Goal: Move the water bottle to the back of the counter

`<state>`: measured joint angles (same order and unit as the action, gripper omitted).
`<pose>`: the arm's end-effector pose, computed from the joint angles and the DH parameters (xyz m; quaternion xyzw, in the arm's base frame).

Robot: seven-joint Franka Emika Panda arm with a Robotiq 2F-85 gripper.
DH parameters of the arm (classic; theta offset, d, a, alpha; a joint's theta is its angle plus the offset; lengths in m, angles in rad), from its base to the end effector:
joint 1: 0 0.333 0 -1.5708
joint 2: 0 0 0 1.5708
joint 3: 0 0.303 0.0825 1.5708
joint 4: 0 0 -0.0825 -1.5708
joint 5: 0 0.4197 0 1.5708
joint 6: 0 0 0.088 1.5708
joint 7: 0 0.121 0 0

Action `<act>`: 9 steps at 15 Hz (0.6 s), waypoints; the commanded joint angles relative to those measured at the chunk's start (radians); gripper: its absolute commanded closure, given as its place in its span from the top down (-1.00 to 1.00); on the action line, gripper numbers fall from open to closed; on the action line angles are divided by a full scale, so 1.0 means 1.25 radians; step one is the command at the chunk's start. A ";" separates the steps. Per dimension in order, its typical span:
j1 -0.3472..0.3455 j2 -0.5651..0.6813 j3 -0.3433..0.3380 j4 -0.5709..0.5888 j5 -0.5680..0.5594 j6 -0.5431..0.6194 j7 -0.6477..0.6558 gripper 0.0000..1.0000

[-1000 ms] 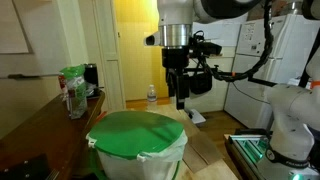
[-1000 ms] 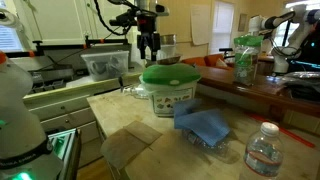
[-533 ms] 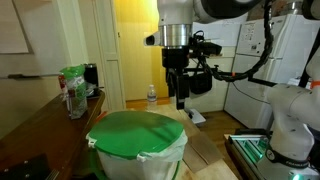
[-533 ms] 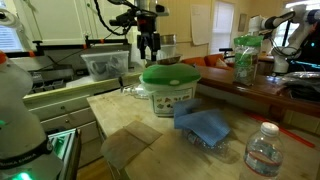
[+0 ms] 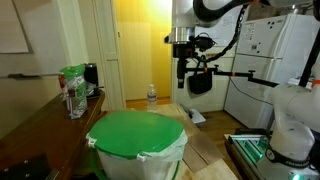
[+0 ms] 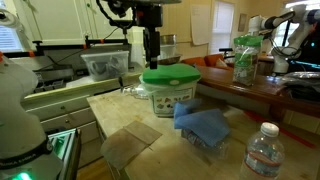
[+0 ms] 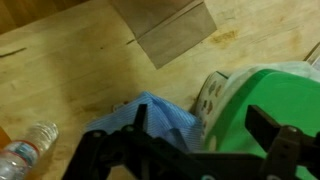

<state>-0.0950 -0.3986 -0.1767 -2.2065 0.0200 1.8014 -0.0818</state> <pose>0.4558 -0.1302 0.5014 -0.9950 0.0901 -0.0014 0.0443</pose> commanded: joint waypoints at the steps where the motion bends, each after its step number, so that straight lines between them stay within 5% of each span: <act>1: -0.077 -0.034 -0.088 -0.012 0.032 0.005 -0.020 1.00; 3: -0.096 0.015 -0.134 0.061 0.066 0.004 -0.034 1.00; 4: -0.096 -0.023 -0.102 0.006 0.026 0.003 -0.026 1.00; 9: -0.111 0.041 -0.135 0.078 0.068 0.024 -0.020 1.00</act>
<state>-0.2158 -0.3988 -0.3443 -2.1443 0.0808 1.8095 -0.1240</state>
